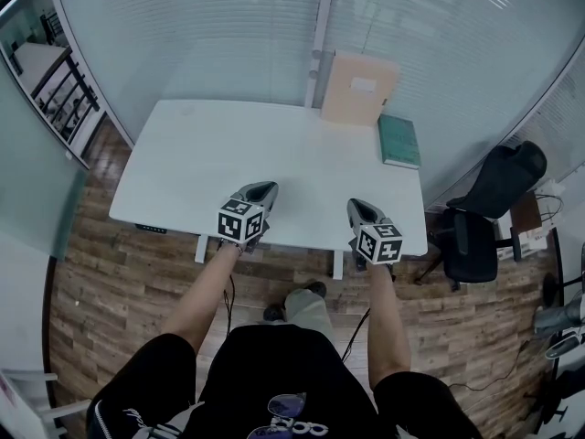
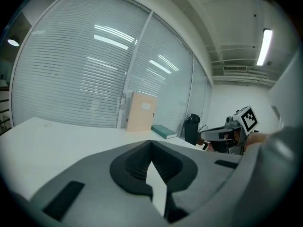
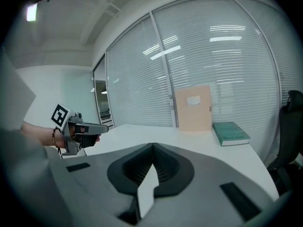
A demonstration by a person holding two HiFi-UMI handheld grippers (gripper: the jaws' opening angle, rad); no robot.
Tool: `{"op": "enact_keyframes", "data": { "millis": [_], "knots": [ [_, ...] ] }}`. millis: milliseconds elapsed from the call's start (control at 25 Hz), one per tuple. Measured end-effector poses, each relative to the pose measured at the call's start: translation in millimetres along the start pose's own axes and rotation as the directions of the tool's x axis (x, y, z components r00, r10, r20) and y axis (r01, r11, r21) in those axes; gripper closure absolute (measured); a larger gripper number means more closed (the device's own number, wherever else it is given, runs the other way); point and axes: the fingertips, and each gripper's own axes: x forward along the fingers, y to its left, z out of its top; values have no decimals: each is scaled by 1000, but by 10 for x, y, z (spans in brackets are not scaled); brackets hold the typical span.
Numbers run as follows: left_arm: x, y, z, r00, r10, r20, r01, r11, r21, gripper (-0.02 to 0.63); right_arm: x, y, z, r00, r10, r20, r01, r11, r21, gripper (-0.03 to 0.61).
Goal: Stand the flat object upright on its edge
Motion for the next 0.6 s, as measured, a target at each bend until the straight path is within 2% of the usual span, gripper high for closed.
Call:
{"op": "enact_keyframes", "data": {
  "millis": [600],
  "knots": [
    [98,-20,-30,1000,-24,-17,24,1000,14,594,26,-102,4,999,-30,12,30,999,19,557]
  ]
}}
